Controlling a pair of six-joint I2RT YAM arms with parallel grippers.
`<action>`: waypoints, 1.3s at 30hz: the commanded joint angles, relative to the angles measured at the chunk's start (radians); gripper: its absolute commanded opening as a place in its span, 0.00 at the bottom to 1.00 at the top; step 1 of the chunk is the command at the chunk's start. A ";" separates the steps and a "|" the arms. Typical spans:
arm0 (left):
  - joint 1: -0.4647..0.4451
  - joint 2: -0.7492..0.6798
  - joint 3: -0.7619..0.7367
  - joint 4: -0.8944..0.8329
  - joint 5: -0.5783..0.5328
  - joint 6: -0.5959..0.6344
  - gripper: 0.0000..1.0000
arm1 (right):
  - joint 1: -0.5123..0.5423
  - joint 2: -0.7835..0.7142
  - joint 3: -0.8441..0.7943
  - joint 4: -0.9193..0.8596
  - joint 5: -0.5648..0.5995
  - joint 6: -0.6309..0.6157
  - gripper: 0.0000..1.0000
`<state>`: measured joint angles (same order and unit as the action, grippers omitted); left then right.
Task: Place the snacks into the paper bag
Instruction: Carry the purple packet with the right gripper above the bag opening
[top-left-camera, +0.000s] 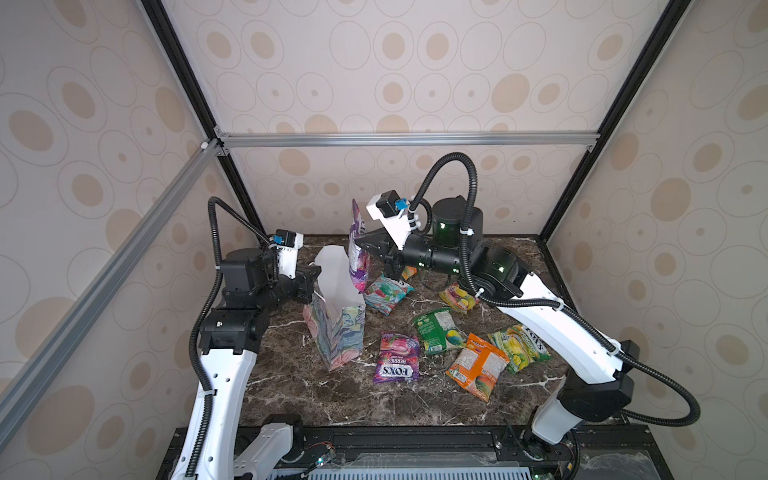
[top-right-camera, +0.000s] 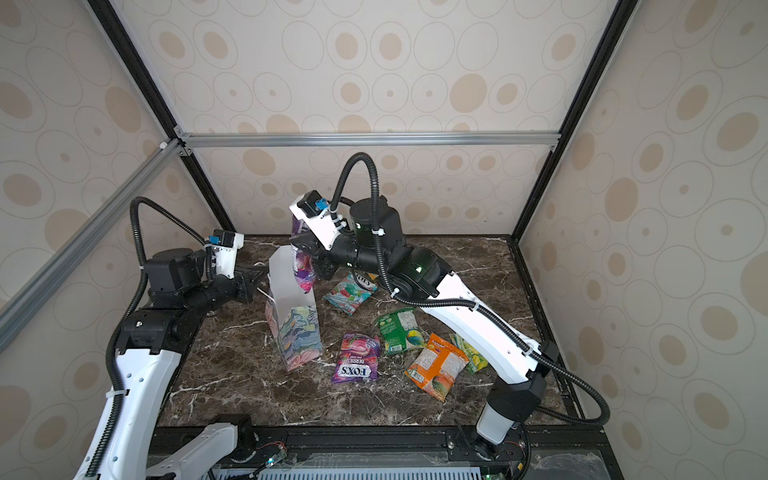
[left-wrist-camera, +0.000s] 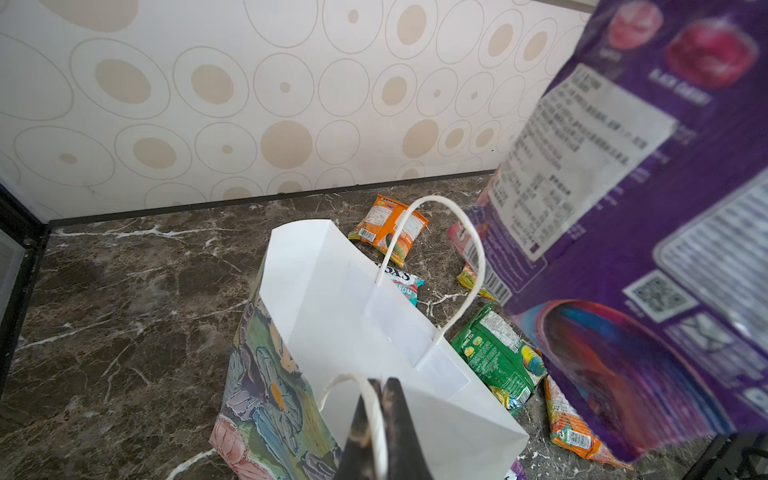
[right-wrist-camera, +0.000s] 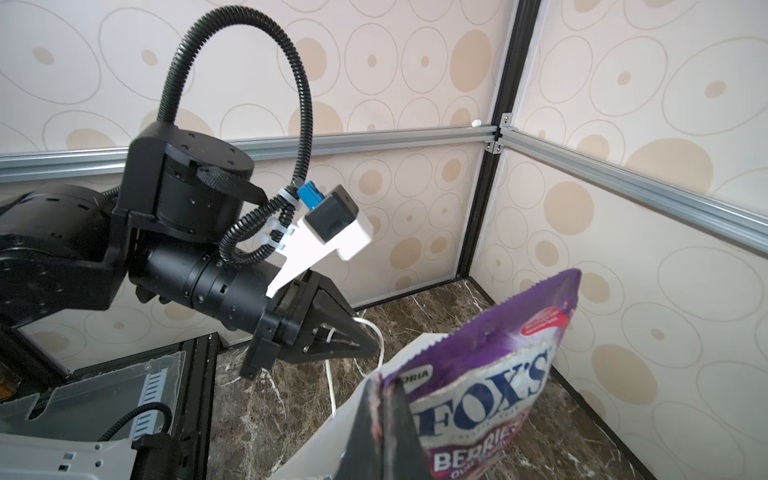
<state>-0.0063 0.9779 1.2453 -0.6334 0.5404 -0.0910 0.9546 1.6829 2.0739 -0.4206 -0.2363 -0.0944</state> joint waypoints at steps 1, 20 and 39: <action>0.003 -0.011 0.003 0.018 0.007 0.003 0.00 | 0.031 0.043 0.106 -0.021 -0.008 -0.057 0.00; 0.003 -0.019 -0.010 0.018 -0.016 0.008 0.00 | 0.044 0.173 0.356 -0.070 -0.047 -0.075 0.00; 0.002 -0.030 -0.017 0.016 -0.034 0.013 0.00 | 0.044 0.265 0.434 -0.099 -0.117 -0.097 0.00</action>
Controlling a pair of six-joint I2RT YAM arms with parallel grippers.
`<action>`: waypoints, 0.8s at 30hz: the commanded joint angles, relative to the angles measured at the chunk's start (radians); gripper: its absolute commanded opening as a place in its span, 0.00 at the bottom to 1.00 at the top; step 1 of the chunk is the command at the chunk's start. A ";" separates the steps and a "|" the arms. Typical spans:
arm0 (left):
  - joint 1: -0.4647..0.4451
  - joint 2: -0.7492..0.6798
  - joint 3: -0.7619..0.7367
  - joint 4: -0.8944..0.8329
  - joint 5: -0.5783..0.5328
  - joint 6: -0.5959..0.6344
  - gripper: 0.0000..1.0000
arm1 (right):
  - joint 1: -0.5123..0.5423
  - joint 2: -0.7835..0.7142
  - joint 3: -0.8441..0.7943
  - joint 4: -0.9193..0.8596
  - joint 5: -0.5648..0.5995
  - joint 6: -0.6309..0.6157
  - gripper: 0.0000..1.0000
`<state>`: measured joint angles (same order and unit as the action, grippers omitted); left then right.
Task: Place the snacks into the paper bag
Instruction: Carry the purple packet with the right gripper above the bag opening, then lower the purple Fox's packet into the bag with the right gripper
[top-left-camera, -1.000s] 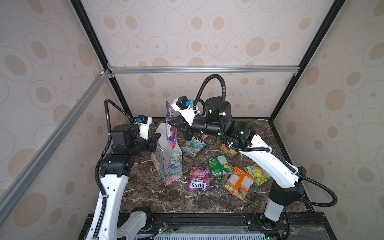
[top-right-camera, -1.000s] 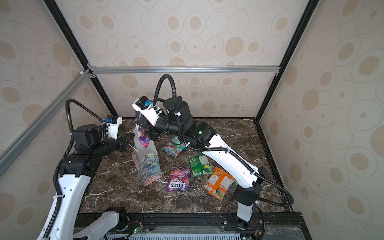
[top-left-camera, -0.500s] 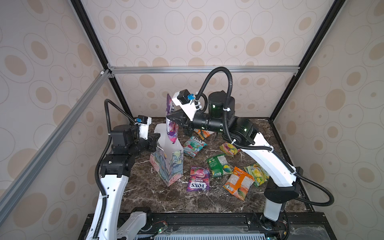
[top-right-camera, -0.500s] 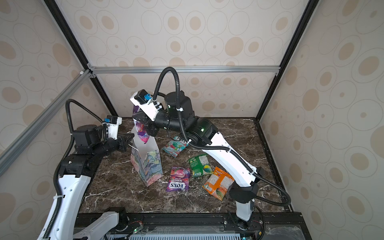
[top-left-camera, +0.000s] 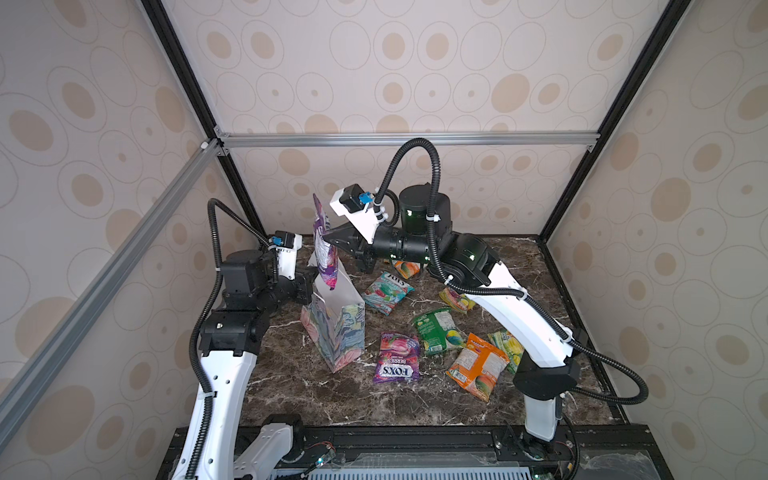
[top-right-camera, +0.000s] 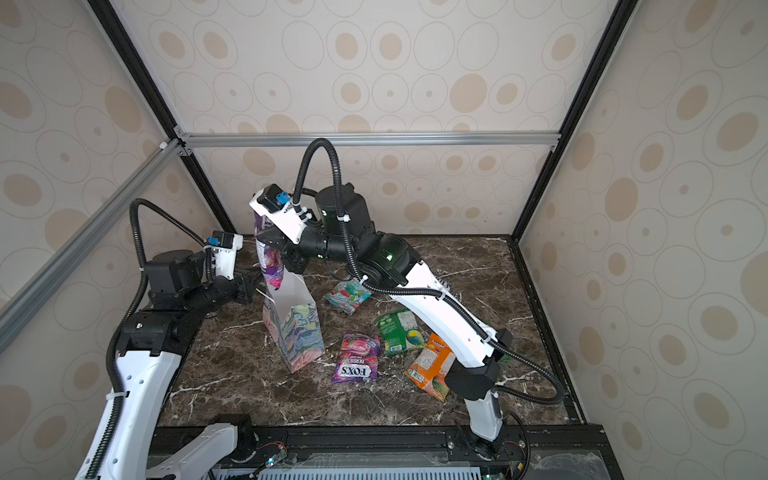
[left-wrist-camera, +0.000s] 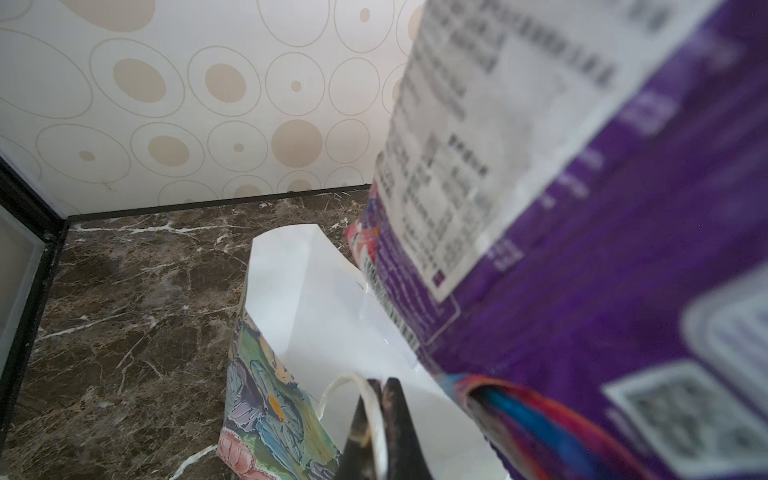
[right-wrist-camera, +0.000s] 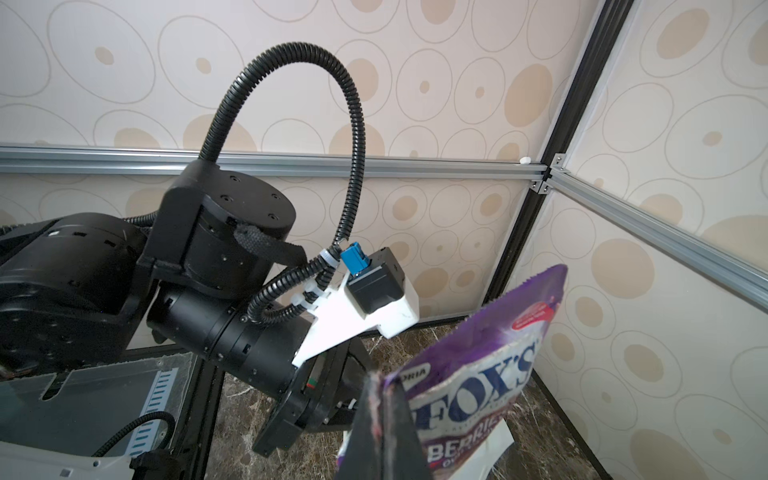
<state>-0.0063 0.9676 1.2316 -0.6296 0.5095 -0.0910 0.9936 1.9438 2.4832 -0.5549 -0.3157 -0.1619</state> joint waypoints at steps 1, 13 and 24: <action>0.003 -0.020 -0.004 0.013 -0.003 0.013 0.00 | 0.005 0.007 0.019 0.036 -0.049 -0.037 0.00; 0.002 -0.019 -0.004 0.012 -0.014 0.017 0.00 | 0.005 -0.002 0.097 0.063 0.008 -0.052 0.00; 0.003 -0.021 -0.004 0.011 -0.014 0.019 0.00 | 0.005 0.007 0.055 0.045 0.020 -0.058 0.00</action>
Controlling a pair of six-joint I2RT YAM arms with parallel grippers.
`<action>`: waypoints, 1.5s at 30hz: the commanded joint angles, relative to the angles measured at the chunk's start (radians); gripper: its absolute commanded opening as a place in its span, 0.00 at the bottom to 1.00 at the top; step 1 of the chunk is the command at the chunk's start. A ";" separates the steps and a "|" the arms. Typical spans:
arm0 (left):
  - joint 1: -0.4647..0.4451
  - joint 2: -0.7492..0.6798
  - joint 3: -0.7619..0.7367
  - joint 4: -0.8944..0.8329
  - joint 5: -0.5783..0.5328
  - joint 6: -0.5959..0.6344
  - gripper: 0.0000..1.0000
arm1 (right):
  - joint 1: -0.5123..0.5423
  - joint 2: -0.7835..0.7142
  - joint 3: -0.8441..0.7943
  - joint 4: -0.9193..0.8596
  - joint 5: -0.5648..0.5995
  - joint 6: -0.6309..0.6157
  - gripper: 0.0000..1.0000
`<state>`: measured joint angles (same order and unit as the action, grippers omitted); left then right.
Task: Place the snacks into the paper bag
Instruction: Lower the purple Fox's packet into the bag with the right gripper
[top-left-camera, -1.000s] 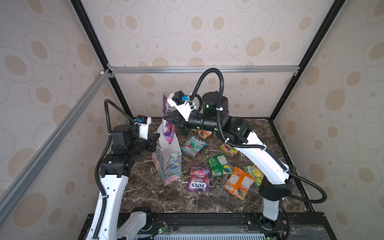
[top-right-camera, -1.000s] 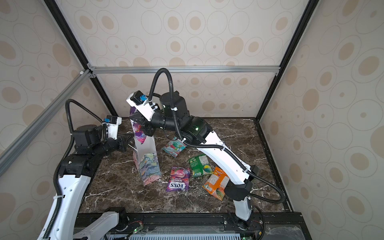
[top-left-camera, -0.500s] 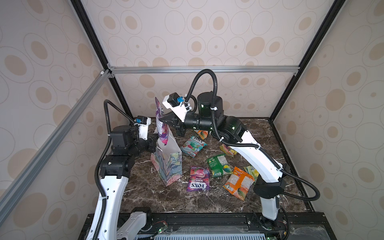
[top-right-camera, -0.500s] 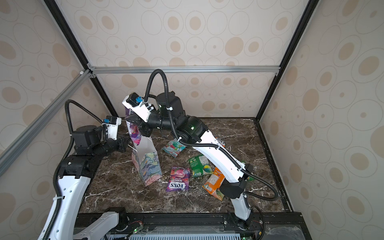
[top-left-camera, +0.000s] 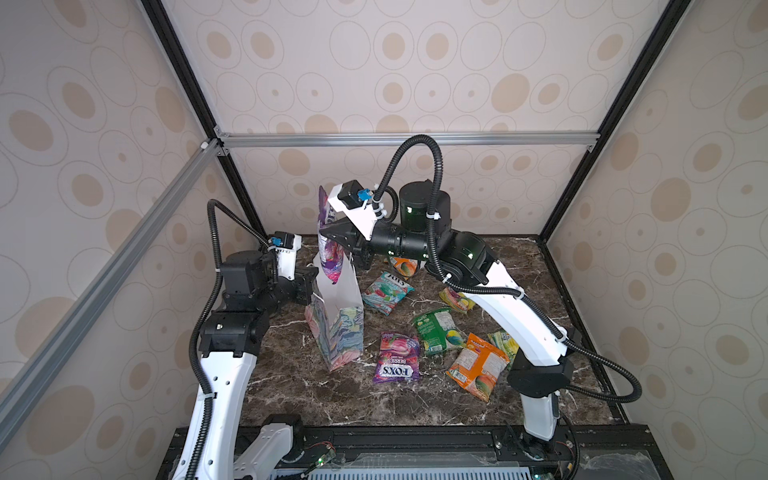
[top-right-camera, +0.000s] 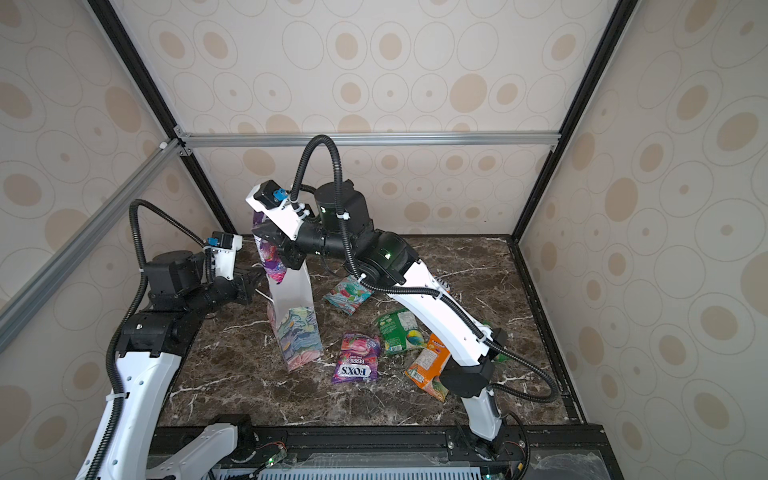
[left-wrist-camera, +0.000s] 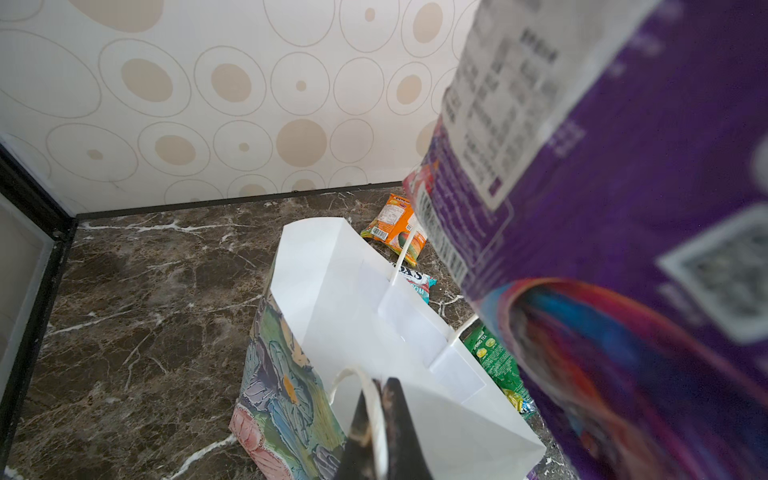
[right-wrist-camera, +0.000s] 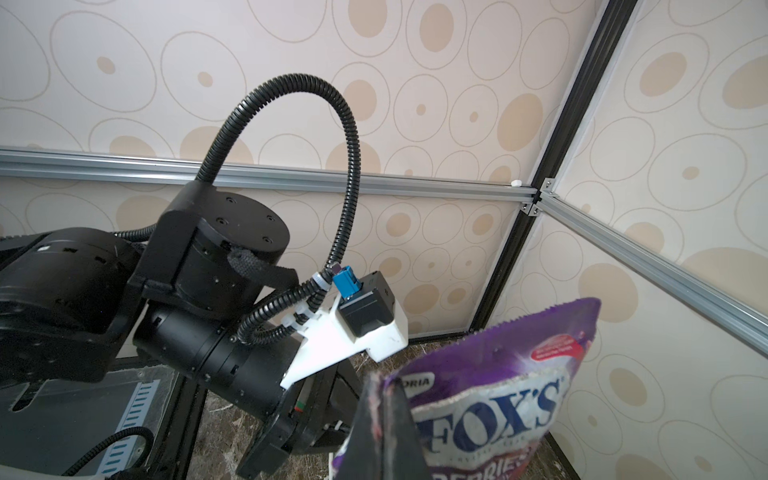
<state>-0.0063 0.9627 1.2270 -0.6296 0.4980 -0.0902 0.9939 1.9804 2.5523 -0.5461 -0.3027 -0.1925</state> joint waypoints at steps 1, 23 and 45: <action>0.003 -0.018 0.000 0.011 -0.003 0.018 0.00 | 0.006 -0.026 -0.018 0.033 0.001 -0.029 0.00; 0.002 -0.030 0.002 0.011 -0.006 0.017 0.00 | 0.003 -0.074 -0.272 0.046 0.021 -0.049 0.00; 0.003 -0.041 -0.008 0.027 0.010 0.021 0.00 | 0.003 -0.172 -0.595 0.180 0.116 -0.003 0.00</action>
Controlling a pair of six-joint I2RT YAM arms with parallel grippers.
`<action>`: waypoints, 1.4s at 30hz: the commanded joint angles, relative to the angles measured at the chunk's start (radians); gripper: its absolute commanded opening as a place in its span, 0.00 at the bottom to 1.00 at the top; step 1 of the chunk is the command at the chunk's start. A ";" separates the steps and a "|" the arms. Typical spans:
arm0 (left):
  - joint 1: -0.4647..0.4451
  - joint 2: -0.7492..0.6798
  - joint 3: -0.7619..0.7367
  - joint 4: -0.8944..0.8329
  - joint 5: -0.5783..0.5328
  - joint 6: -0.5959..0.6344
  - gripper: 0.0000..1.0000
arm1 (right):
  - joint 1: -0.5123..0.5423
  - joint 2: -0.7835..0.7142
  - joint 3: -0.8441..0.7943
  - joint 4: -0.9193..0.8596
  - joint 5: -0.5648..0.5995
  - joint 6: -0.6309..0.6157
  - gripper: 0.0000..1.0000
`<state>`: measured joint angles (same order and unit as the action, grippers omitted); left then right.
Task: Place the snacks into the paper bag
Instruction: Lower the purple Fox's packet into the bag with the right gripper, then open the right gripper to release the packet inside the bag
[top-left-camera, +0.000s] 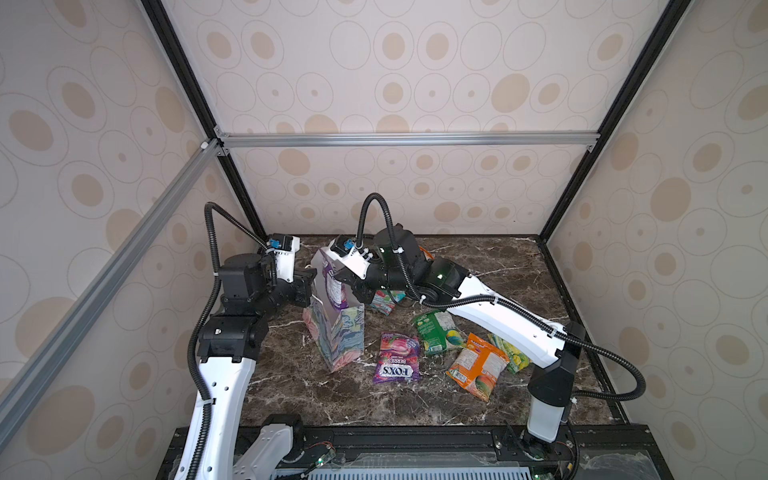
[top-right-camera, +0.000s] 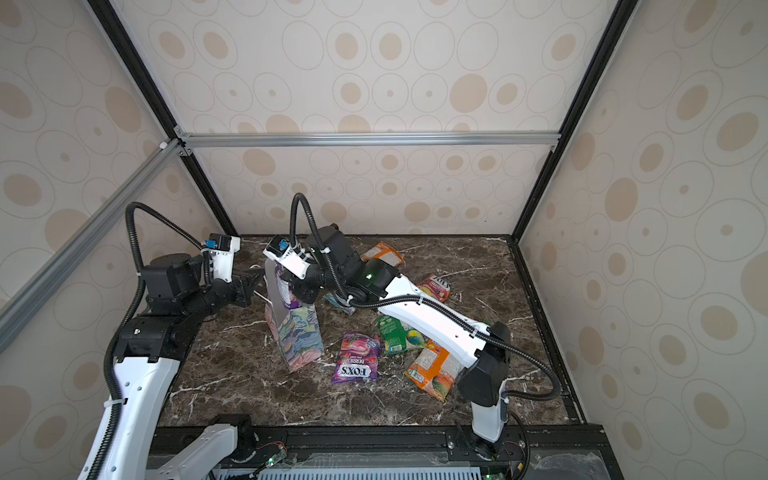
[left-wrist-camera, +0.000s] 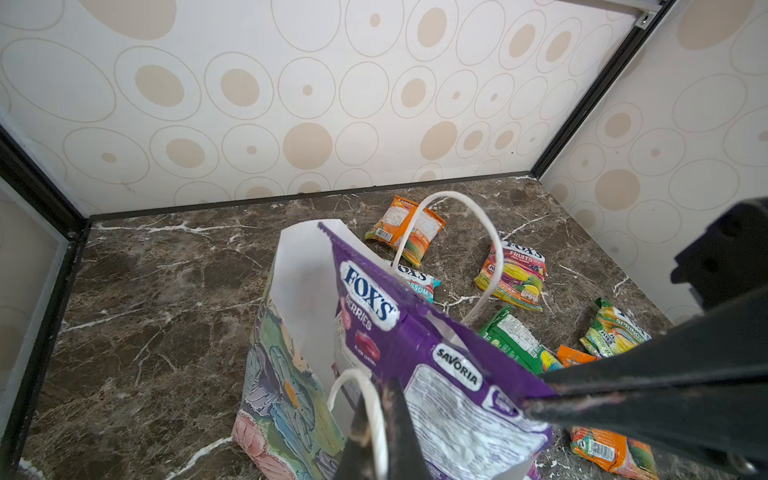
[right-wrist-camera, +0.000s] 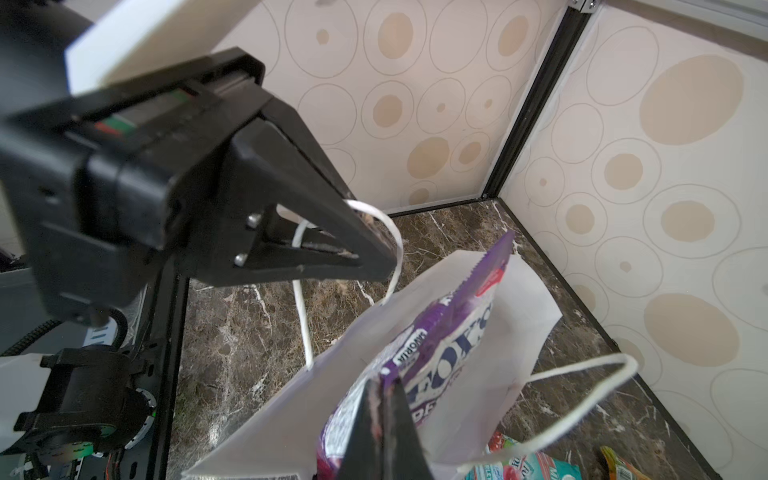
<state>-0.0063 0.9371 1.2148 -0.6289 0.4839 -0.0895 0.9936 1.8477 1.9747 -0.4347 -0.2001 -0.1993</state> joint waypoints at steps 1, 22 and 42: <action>0.003 -0.019 0.003 0.028 0.024 0.022 0.00 | 0.002 -0.036 -0.024 0.074 0.012 0.008 0.00; 0.003 -0.037 -0.013 0.032 -0.008 0.022 0.00 | 0.026 0.006 -0.071 0.037 0.039 0.025 0.02; 0.003 -0.041 -0.014 0.030 -0.007 0.022 0.00 | 0.104 0.002 0.113 -0.136 0.273 0.011 0.23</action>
<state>-0.0063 0.9043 1.1946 -0.6147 0.4759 -0.0887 1.0657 1.8793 2.0193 -0.4969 -0.0383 -0.2058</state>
